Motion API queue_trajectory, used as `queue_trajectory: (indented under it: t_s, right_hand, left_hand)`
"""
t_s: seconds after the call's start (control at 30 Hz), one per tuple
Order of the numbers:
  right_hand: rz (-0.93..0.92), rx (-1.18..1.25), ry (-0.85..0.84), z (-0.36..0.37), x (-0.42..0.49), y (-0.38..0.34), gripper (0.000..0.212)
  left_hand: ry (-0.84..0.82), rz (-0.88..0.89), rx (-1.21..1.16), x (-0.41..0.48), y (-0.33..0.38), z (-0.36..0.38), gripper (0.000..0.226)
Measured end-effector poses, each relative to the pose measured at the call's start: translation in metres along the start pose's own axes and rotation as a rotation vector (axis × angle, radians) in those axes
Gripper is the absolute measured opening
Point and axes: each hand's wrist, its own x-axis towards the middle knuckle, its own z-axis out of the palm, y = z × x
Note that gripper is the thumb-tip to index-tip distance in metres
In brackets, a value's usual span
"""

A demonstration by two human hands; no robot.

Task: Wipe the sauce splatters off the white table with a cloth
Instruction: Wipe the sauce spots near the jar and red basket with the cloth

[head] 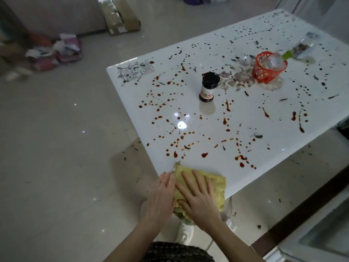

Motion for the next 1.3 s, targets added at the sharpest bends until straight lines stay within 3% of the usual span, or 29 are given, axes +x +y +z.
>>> queue_trajectory:
  t_s: [0.2, 0.4, 0.47, 0.6, 0.7, 0.93, 1.17, 1.3]
  right_hand:
    - [-0.024, -0.006, 0.021, 0.002, 0.019, 0.012, 0.049]
    - [0.186, 0.059, 0.027, -0.002, 0.032, 0.014, 0.053]
    - [0.178, 0.079, 0.018, -0.001, 0.019, 0.002, 0.060]
    - [0.005, 0.069, 0.005, -0.001, 0.020, -0.009, 0.071]
    - [-0.073, 0.040, -0.008, 0.002, 0.054, -0.003, 0.060]
    - [0.193, 0.104, 0.120, 0.003, 0.080, 0.004, 0.049]
    - [0.086, 0.049, 0.068, 0.010, 0.088, -0.017, 0.043]
    - [0.161, 0.076, 0.065, 0.005, 0.122, -0.004, 0.043]
  left_hand:
    - [0.034, -0.007, 0.045, 0.013, -0.004, -0.003, 0.053]
    - [0.075, 0.014, 0.022, 0.028, -0.006, -0.007, 0.035]
    - [0.097, 0.019, 0.001, 0.026, -0.011, -0.006, 0.031]
    - [0.064, -0.009, -0.034, 0.022, -0.023, -0.010, 0.048]
    - [0.086, -0.047, -0.030, 0.029, -0.031, -0.017, 0.058]
    - [0.112, -0.022, -0.079, 0.046, -0.038, -0.032, 0.054]
    - [0.063, -0.005, -0.085, 0.048, -0.051, -0.024, 0.059]
    - [0.080, -0.011, -0.067, 0.060, -0.049, -0.038, 0.064]
